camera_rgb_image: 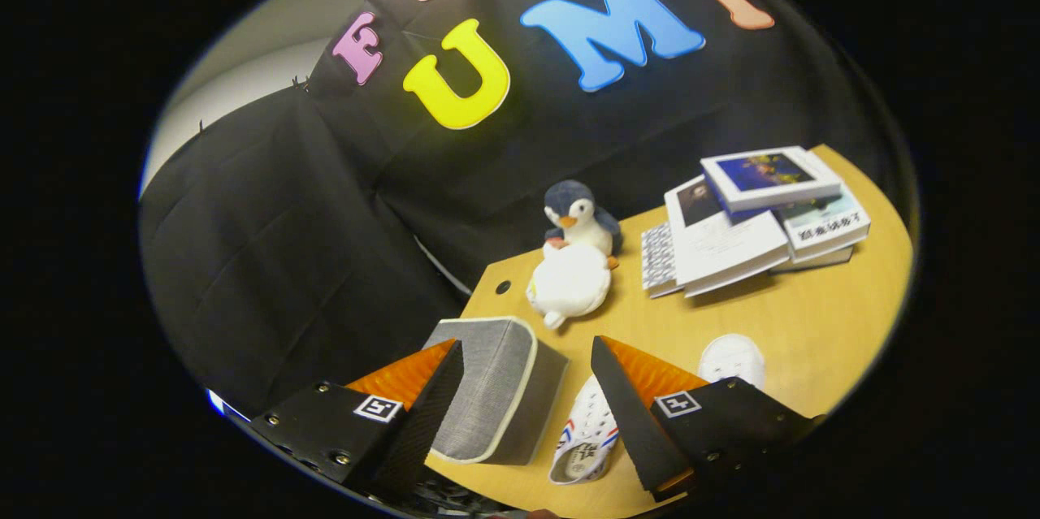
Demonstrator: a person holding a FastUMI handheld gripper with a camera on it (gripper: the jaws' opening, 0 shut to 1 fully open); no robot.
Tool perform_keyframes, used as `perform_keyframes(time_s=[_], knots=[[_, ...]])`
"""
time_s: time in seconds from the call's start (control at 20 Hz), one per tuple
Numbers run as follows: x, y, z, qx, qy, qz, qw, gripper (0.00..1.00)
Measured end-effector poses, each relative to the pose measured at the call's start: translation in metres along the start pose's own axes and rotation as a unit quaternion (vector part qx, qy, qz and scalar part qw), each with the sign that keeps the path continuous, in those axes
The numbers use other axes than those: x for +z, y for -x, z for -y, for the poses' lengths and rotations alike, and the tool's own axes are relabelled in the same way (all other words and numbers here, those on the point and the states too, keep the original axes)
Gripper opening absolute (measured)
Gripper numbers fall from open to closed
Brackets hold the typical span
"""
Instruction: Open the storage box then place both shoes into the box .Put the left shoe in first, then the right shoe, with the right side of both shoes facing outward in a uniform manner.
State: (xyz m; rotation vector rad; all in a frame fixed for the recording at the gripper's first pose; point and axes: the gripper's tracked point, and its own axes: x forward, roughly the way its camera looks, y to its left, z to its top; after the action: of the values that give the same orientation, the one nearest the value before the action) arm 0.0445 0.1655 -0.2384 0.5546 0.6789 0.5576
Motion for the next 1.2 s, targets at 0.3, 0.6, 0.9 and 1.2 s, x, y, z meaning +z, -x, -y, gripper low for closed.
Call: perform_keyframes(time_s=[0.3,0.6,0.9,1.2], knots=[[-0.062,-0.045,0.000,0.063,-0.055,-0.091,0.992,0.97],[-0.115,-0.088,0.001,0.106,-0.123,-0.162,0.973,0.97],[-0.125,-0.109,-0.002,0.135,-0.182,-0.177,0.958,0.97],[-0.118,-0.113,-0.016,0.159,-0.194,-0.179,0.951,0.88]])
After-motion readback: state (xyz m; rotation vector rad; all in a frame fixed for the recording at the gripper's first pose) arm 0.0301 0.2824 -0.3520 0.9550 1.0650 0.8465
